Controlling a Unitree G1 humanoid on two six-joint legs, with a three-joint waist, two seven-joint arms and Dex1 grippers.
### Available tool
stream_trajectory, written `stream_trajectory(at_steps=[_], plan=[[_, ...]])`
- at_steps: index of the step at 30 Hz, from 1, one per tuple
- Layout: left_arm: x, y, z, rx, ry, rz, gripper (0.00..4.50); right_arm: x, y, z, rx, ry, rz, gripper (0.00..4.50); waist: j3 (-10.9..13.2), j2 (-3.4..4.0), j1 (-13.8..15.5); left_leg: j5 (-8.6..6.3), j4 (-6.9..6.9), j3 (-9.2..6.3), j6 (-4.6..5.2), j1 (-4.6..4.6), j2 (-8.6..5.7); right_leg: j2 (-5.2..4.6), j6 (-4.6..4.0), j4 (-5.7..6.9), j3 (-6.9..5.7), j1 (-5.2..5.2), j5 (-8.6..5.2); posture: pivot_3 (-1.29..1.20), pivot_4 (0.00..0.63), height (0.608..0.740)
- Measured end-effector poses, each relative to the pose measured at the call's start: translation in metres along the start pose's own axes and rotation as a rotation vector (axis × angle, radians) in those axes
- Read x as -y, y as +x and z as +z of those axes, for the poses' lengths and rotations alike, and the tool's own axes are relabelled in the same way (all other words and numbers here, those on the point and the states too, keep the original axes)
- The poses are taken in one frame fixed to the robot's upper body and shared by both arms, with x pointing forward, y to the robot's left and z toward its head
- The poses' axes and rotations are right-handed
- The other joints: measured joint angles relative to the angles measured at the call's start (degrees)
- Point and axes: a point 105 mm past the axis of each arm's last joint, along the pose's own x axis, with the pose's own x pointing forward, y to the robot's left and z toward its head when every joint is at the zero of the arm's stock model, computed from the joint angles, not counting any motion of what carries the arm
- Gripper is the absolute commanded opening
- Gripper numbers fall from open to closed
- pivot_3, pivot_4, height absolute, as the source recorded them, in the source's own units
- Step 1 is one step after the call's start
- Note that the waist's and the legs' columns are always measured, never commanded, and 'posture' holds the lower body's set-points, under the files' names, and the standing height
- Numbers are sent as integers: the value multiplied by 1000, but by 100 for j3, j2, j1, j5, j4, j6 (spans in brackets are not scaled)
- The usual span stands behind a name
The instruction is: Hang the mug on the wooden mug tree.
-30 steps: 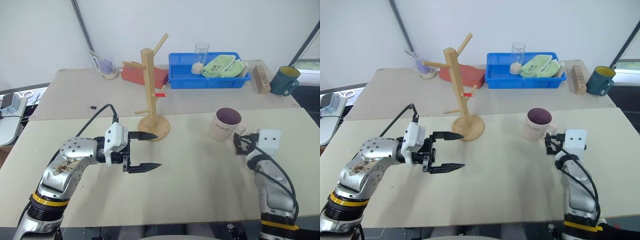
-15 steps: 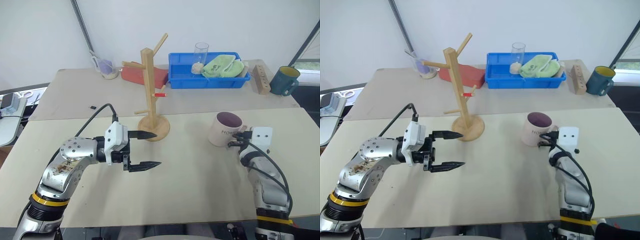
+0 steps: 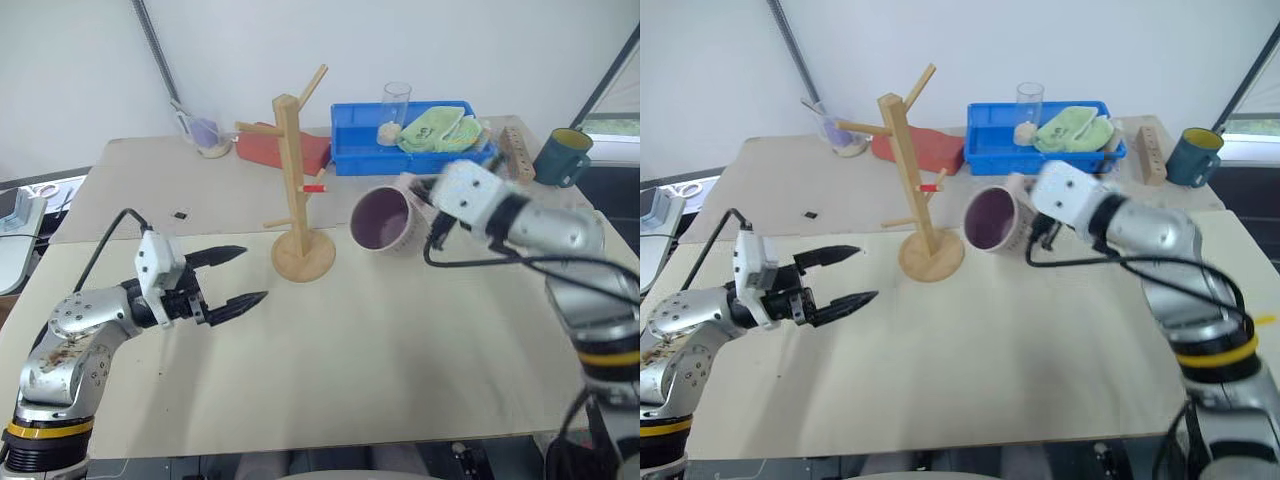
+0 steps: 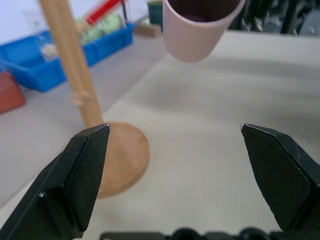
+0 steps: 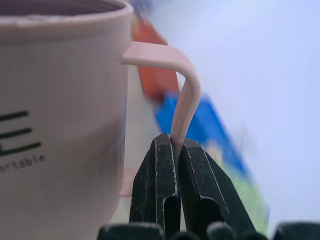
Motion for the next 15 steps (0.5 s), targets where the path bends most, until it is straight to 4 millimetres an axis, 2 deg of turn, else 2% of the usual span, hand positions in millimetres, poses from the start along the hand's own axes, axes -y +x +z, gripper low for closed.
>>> stream_trajectory(at_steps=[6, 15], plan=[[2, -2, 8, 5, -9, -11, 4500, -8, 31, 17, 51, -126, 200, 8, -6, 5, 32, 29, -6, 3, 46, 0, 1, 4, 2, 5, 3, 0, 3, 0, 150, 727], [3, 2, 15, 18, 0, -5, 4500, 1, 51, 29, 99, -189, 222, 8, -13, 17, 71, 31, -17, 2, 49, 11, 16, 26, -4, 15, 10, -4, 7, 0, 150, 727]])
